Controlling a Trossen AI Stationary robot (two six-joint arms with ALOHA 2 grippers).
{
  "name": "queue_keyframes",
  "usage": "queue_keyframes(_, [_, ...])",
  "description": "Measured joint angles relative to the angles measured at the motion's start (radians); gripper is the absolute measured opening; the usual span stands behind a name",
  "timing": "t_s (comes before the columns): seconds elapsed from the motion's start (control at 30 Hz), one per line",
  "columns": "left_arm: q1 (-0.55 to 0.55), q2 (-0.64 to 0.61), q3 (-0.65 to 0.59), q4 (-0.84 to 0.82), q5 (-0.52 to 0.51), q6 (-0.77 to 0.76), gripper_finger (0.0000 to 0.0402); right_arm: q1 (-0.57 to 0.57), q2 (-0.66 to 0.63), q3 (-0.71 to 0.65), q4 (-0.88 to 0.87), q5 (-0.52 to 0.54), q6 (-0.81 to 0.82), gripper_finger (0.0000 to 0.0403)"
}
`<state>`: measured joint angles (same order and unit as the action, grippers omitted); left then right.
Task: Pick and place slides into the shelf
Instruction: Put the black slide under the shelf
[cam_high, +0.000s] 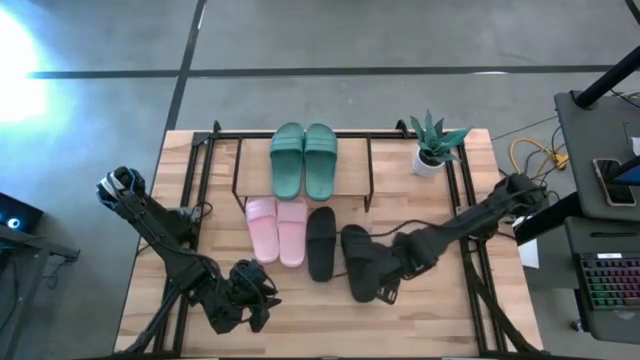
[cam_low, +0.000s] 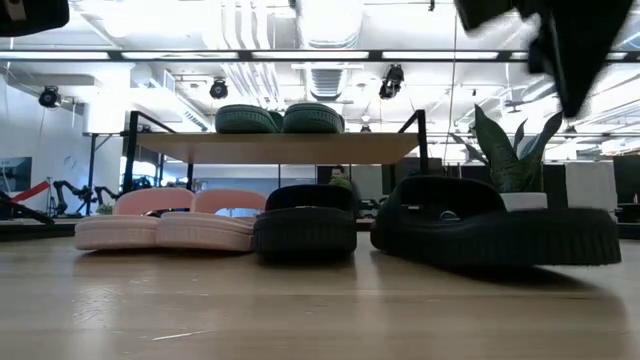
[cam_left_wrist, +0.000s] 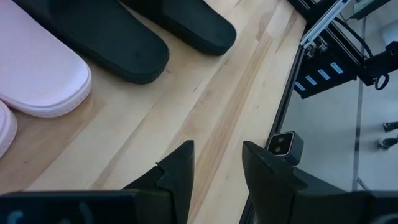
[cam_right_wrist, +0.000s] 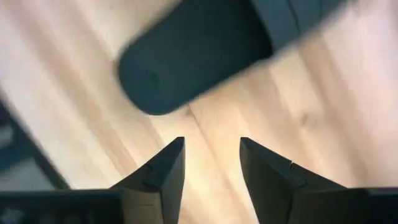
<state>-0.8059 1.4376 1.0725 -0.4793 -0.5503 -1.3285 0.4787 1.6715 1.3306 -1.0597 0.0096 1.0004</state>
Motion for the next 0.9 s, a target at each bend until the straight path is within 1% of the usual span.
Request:
queue_keyframes(0.07, [0.000,0.000,0.000,-0.001,0.000,0.000,0.0121,0.035,0.003,-0.043,0.036,-0.013,0.192,0.0125])
queue_keyframes(0.1, [0.000,0.000,0.000,0.000,0.000,0.000,0.0121,0.055,0.003,-0.064,0.085,-0.016,0.278,0.0115])
queue_keyframes(0.2, [0.000,0.000,0.000,0.000,0.000,0.001,0.0121,0.123,0.002,-0.137,0.354,-0.023,0.485,0.0074])
queue_keyframes(0.3, [0.000,0.000,0.000,0.000,0.000,0.009,0.0121,0.171,0.017,-0.202,0.630,0.036,0.634,0.0026])
queue_keyframes(0.37, [0.000,0.000,0.000,-0.002,0.000,0.010,0.0121,0.194,0.037,-0.230,0.697,0.096,0.701,0.0015])
queue_keyframes(0.43, [0.000,0.000,0.000,-0.003,0.000,0.012,0.0121,0.209,0.060,-0.247,0.690,0.135,0.775,0.0013])
queue_keyframes(0.53, [0.000,0.000,-0.002,-0.001,0.000,0.033,0.0121,0.229,0.083,-0.271,0.688,0.144,0.840,0.0012])
queue_keyframes(0.67, [0.000,0.000,-0.002,-0.003,0.000,0.035,0.0121,0.231,0.115,-0.280,0.697,0.122,0.858,0.0012])
queue_keyframes(0.73, [0.000,0.000,-0.002,-0.003,0.000,0.035,0.0121,0.227,0.127,-0.278,0.697,0.126,0.846,0.0012])
queue_keyframes(0.9, [0.000,0.000,-0.002,-0.003,0.000,0.035,0.0121,0.173,0.149,-0.271,0.697,0.130,0.766,0.0012])
